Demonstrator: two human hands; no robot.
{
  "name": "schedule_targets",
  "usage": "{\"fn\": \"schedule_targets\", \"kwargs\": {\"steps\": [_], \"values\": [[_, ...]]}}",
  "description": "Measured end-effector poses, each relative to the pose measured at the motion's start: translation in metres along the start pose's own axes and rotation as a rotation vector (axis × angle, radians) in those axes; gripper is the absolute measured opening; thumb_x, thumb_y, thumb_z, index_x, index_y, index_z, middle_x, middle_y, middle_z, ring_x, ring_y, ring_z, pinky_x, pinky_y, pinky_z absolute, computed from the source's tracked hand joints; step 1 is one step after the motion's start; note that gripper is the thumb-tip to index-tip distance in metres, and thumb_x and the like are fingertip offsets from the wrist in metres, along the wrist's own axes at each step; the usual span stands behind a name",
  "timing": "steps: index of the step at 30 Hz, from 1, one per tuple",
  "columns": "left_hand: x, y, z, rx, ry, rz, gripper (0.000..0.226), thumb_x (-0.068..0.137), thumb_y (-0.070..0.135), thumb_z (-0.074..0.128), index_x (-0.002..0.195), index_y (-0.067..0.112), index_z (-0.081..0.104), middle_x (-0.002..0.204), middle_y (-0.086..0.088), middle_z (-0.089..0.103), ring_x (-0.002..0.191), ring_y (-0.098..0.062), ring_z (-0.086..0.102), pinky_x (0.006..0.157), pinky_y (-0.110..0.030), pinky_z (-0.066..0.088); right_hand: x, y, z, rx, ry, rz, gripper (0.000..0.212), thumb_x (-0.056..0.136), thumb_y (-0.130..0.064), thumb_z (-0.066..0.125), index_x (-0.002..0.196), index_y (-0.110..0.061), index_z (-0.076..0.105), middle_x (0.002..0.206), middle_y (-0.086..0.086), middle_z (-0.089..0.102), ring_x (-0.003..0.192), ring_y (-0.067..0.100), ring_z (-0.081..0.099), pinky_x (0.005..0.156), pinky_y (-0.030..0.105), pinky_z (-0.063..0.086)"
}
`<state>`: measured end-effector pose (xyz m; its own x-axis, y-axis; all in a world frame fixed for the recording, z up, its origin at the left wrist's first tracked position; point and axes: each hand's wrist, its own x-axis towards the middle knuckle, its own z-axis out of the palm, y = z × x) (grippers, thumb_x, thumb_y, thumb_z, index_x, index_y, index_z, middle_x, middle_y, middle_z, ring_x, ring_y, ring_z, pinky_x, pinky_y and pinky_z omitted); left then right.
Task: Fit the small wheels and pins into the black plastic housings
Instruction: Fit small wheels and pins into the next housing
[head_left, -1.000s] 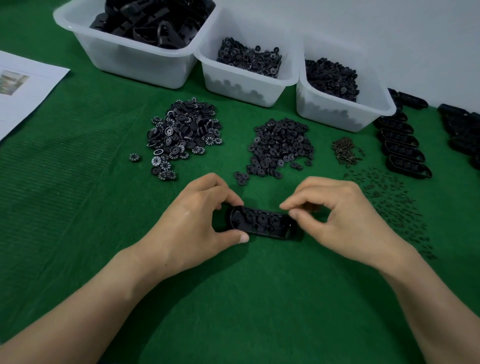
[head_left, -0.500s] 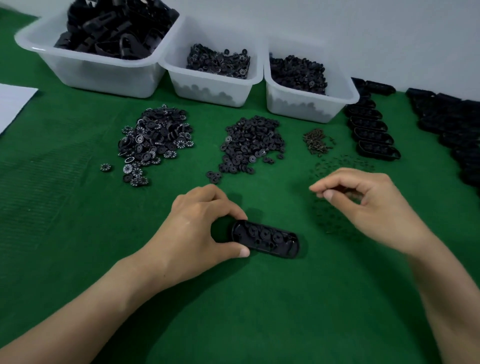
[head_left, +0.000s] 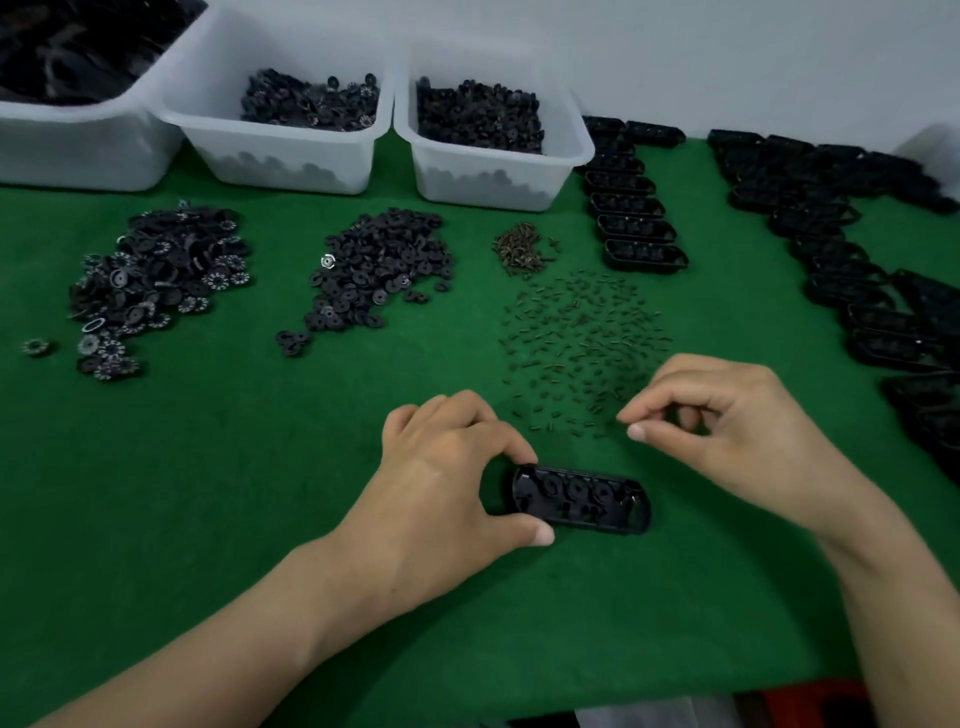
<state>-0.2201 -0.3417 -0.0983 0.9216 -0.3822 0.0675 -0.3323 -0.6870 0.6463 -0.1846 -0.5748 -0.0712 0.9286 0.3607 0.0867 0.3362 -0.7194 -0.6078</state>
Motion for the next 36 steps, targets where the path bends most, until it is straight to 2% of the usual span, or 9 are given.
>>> {"fn": "schedule_targets", "kwargs": {"steps": [2, 4, 10, 14, 17, 21, 25, 32, 36], "values": [[0.001, 0.003, 0.004, -0.004, 0.000, -0.001, 0.041, 0.059, 0.061, 0.066, 0.094, 0.042, 0.055, 0.093, 0.023, 0.040, 0.091, 0.009, 0.028, 0.089, -0.017, 0.014, -0.001, -0.003, 0.004, -0.076, -0.031, -0.059, 0.012, 0.072, -0.012, 0.075, 0.075, -0.023, 0.073, 0.072, -0.012, 0.060, 0.063, 0.000, 0.052, 0.056, 0.005, 0.037], [0.000, 0.003, 0.006, -0.016, 0.003, -0.004, 0.041, 0.057, 0.061, 0.066, 0.092, 0.043, 0.054, 0.093, 0.023, 0.041, 0.103, 0.013, 0.023, 0.088, -0.018, 0.015, 0.003, -0.004, 0.008, -0.145, -0.057, -0.091, 0.009, 0.073, -0.012, 0.075, 0.077, -0.019, 0.074, 0.073, -0.015, 0.058, 0.068, -0.006, 0.053, 0.060, 0.004, 0.036], [-0.001, 0.002, 0.008, -0.018, 0.013, 0.001, 0.047, 0.054, 0.062, 0.067, 0.094, 0.040, 0.057, 0.095, 0.022, 0.043, 0.108, 0.013, 0.022, 0.093, -0.013, 0.017, 0.012, -0.005, 0.010, -0.249, -0.149, -0.058, 0.003, 0.077, -0.022, 0.072, 0.079, -0.024, 0.071, 0.076, -0.015, 0.057, 0.071, 0.005, 0.055, 0.066, 0.025, 0.044], [-0.001, 0.002, 0.009, -0.012, 0.028, -0.007, 0.049, 0.055, 0.069, 0.061, 0.094, 0.039, 0.057, 0.094, 0.022, 0.044, 0.105, 0.009, 0.030, 0.095, -0.010, 0.014, 0.011, -0.006, 0.009, -0.299, -0.175, -0.074, 0.005, 0.078, -0.019, 0.068, 0.074, -0.022, 0.067, 0.074, -0.013, 0.057, 0.068, 0.000, 0.052, 0.065, 0.020, 0.040], [-0.001, 0.003, 0.009, -0.020, 0.038, -0.013, 0.051, 0.054, 0.072, 0.054, 0.092, 0.038, 0.058, 0.093, 0.022, 0.044, 0.098, 0.006, 0.037, 0.094, -0.014, 0.016, 0.002, -0.010, 0.008, -0.182, -0.086, -0.099, 0.009, 0.076, -0.016, 0.067, 0.070, -0.022, 0.064, 0.070, -0.015, 0.055, 0.067, 0.001, 0.051, 0.060, 0.010, 0.036], [-0.001, 0.003, 0.010, 0.006, 0.041, -0.015, 0.057, 0.053, 0.076, 0.061, 0.093, 0.035, 0.062, 0.092, 0.019, 0.046, 0.093, 0.000, 0.041, 0.092, -0.017, 0.019, -0.008, -0.024, 0.024, 0.068, -0.076, -0.203, 0.003, 0.075, -0.016, 0.069, 0.074, -0.019, 0.069, 0.073, -0.009, 0.058, 0.071, 0.007, 0.055, 0.065, 0.016, 0.042], [-0.001, 0.003, 0.010, 0.000, 0.043, -0.018, 0.048, 0.056, 0.064, 0.071, 0.093, 0.035, 0.062, 0.092, 0.019, 0.046, 0.094, 0.003, 0.039, 0.094, -0.012, 0.017, -0.009, -0.022, 0.034, 0.094, -0.077, -0.185, 0.006, 0.075, -0.013, 0.074, 0.078, -0.018, 0.073, 0.076, -0.004, 0.058, 0.074, 0.010, 0.056, 0.068, 0.032, 0.047], [-0.002, 0.003, 0.010, -0.003, 0.053, -0.020, 0.048, 0.055, 0.067, 0.069, 0.092, 0.036, 0.061, 0.092, 0.020, 0.046, 0.094, 0.004, 0.037, 0.095, -0.011, 0.016, -0.011, -0.019, 0.037, 0.155, -0.057, -0.177, 0.004, 0.076, -0.016, 0.071, 0.078, -0.019, 0.073, 0.076, -0.005, 0.057, 0.072, 0.010, 0.056, 0.065, 0.025, 0.045], [-0.002, 0.003, 0.010, -0.006, 0.046, -0.019, 0.047, 0.057, 0.065, 0.069, 0.092, 0.035, 0.062, 0.092, 0.018, 0.047, 0.093, 0.002, 0.038, 0.095, -0.012, 0.016, -0.011, -0.019, 0.040, 0.134, -0.060, -0.179, 0.004, 0.076, -0.016, 0.071, 0.078, -0.019, 0.073, 0.076, -0.005, 0.057, 0.072, 0.010, 0.055, 0.066, 0.030, 0.046]]}}
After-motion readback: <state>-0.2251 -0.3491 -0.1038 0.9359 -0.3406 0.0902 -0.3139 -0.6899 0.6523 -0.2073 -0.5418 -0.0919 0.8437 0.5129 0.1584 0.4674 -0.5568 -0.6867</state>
